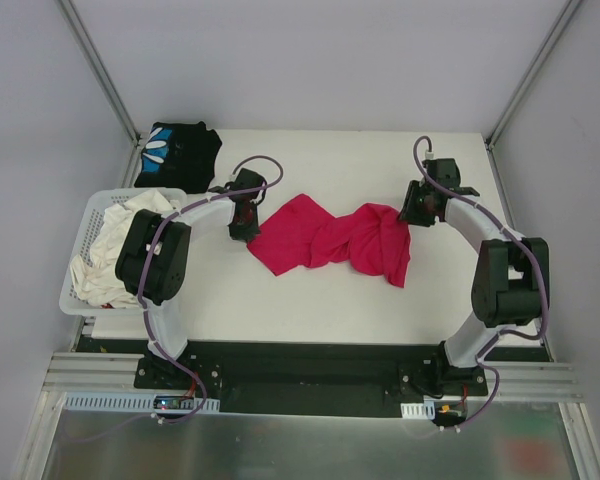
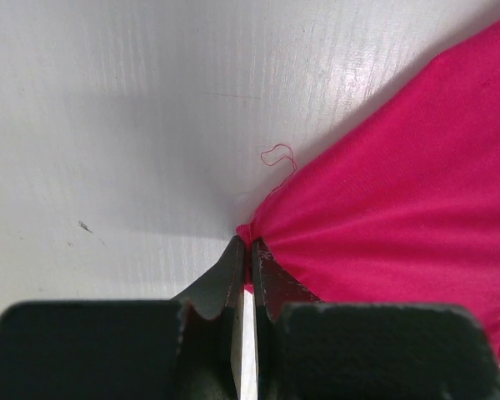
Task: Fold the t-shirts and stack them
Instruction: Flatten out the tshirt
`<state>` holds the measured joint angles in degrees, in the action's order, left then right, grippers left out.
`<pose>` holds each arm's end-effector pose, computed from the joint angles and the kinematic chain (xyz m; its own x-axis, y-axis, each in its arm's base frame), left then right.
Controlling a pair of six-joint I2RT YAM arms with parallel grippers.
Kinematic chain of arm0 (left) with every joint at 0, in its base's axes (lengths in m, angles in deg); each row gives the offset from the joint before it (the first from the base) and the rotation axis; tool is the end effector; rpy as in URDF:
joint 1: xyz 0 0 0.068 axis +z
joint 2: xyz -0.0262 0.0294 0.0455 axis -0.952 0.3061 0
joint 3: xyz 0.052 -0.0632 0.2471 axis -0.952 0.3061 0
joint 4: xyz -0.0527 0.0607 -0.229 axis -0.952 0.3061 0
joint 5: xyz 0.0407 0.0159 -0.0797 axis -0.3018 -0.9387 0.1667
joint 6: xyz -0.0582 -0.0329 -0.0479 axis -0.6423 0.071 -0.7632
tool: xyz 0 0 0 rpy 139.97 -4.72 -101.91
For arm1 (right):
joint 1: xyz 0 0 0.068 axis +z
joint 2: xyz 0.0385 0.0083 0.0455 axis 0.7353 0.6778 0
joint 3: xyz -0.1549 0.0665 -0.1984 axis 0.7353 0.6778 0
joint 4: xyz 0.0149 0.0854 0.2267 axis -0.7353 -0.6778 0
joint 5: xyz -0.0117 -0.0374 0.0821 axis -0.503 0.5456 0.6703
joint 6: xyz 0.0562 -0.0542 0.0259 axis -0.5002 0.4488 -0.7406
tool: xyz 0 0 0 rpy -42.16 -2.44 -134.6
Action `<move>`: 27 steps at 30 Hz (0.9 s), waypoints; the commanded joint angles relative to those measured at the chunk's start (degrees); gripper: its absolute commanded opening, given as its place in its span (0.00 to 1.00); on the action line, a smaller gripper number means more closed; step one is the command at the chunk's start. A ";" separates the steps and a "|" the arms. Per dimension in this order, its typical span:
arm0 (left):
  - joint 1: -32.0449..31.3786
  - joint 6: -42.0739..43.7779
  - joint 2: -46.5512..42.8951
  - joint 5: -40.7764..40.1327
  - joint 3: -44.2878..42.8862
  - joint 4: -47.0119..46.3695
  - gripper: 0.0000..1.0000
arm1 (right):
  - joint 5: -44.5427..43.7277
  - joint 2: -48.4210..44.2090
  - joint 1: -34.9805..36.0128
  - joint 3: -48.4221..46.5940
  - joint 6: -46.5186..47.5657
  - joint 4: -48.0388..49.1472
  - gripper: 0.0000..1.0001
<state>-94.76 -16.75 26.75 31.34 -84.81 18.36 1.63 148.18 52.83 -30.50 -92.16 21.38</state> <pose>0.3553 -0.1371 0.1429 -0.8581 -0.0858 -0.5063 -0.0416 0.9943 -0.0980 0.3656 0.0418 0.1959 -0.7505 -0.0278 -0.6602 -0.1229 0.9875 0.0982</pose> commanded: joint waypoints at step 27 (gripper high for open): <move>-1.32 2.32 -13.26 -10.06 -0.80 -2.77 0.00 | -4.83 -12.99 -2.42 -7.74 1.40 -1.53 0.01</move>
<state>-95.86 -16.08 19.06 27.32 -85.16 17.18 0.56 141.73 51.47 -33.72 -92.75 20.81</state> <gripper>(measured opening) 0.009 0.018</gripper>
